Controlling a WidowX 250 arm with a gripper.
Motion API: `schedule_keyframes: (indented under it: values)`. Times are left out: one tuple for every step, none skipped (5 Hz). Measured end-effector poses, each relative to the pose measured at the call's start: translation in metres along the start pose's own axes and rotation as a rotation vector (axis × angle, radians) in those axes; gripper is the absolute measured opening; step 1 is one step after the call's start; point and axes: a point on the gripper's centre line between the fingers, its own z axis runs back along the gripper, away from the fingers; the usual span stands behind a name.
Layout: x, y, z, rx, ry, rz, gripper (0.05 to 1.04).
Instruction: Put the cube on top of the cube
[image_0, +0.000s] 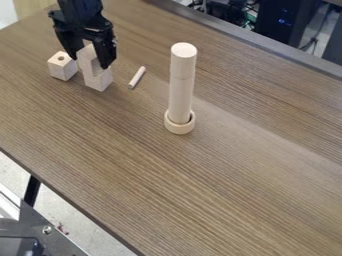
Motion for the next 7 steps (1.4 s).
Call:
schedule_keyframes:
  values:
    - [0.002, 0.002, 0.007, -0.001, 0.026, -0.043, 0.999]
    - [0.003, 0.002, 0.009, 0.000, 0.025, -0.054, 0.999]
    - [0.003, 0.002, 0.009, 0.000, 0.025, -0.055, 0.999]
    - [0.003, 0.002, 0.009, 0.000, 0.025, -0.055, 0.999]
    - [0.003, 0.002, 0.009, -0.003, 0.025, -0.054, 0.999]
    - [0.010, -0.003, 0.026, -0.008, -0.035, -0.059, 0.999]
    - [0.017, -0.007, 0.065, 0.016, -0.151, -0.087, 0.999]
